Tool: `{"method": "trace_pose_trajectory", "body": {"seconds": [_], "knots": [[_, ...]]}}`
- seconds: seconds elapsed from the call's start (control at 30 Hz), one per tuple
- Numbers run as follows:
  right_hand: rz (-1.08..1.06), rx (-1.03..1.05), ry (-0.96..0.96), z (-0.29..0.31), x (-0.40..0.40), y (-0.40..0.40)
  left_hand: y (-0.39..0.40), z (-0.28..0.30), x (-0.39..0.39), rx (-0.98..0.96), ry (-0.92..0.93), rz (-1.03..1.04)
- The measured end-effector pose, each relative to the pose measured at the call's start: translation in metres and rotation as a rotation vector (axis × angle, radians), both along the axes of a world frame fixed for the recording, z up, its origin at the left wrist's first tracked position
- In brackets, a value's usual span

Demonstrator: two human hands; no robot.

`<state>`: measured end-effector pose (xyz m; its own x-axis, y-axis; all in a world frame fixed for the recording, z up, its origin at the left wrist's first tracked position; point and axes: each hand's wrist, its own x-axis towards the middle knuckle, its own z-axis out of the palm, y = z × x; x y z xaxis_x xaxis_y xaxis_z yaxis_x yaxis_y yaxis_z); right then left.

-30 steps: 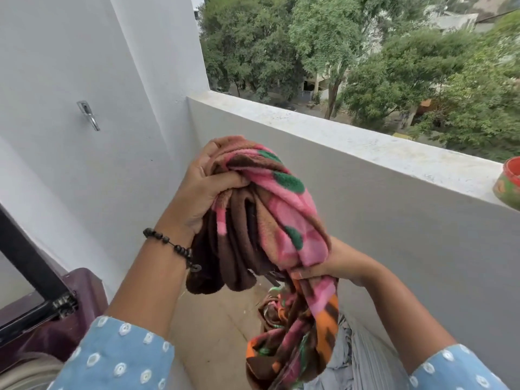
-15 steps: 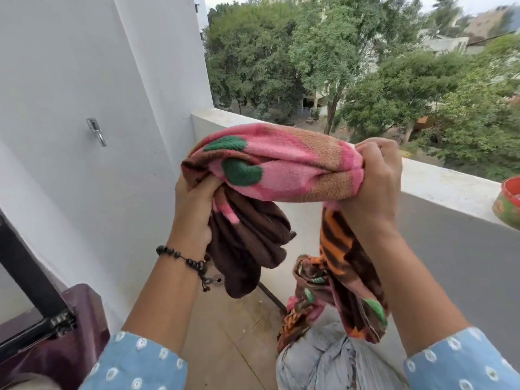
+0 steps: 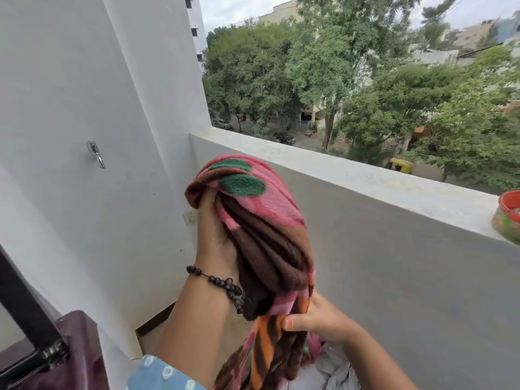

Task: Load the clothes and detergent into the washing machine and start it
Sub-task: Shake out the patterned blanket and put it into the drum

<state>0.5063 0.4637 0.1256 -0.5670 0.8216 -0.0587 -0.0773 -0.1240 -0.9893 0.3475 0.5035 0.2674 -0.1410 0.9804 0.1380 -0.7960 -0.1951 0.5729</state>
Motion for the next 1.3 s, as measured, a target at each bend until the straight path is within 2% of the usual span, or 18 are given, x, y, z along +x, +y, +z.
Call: {"method": "trace_pose_trajectory", "body": {"seconds": [0.1,0.2,0.3,0.4,0.53,0.63,0.67,0.77,0.83,0.93,1.0,1.1,1.17,1.3], "knots": [[-0.150,-0.017,0.150,-0.001,-0.014,-0.002,-0.005,-0.008,0.010,-0.026,-0.022,-0.019],[-0.396,0.112,0.181,0.013,-0.022,0.000,-0.008,-0.025,0.001,-0.052,0.032,0.002],[-0.553,0.206,0.248,0.030,-0.010,0.017,-0.011,-0.047,-0.029,-0.072,0.167,0.033],[-0.593,0.278,0.239,0.048,0.010,0.032,-0.023,-0.066,-0.052,-0.164,0.344,-0.013],[-0.573,0.497,0.102,0.080,0.020,0.043,-0.039,-0.067,-0.069,-0.153,0.521,-0.142],[-0.533,0.672,-0.114,0.100,0.029,0.049,-0.052,-0.050,-0.090,-0.111,0.688,-0.172],[-0.510,0.729,-0.231,0.106,0.033,0.051,-0.056,-0.043,-0.095,-0.082,0.796,-0.169],[-0.392,0.875,-0.595,0.120,0.038,0.052,-0.065,-0.013,-0.092,0.030,1.291,-0.118],[-0.280,0.971,-0.738,0.131,0.027,0.046,-0.064,0.001,-0.074,0.130,1.588,-0.075],[-0.161,1.077,-0.853,0.149,0.006,0.034,-0.054,0.005,-0.034,0.211,1.854,-0.078],[-0.206,1.140,-0.888,0.157,0.001,0.031,-0.048,-0.001,-0.014,0.215,1.828,-0.043],[-0.271,1.072,-0.761,0.158,0.009,0.030,-0.039,-0.013,-0.009,0.184,1.545,0.101],[-0.197,0.888,-0.589,0.149,0.018,0.031,-0.034,-0.017,-0.013,0.208,1.419,0.113],[0.081,0.293,-0.136,0.112,0.042,0.036,-0.023,-0.015,-0.018,0.232,1.163,0.050]]}}
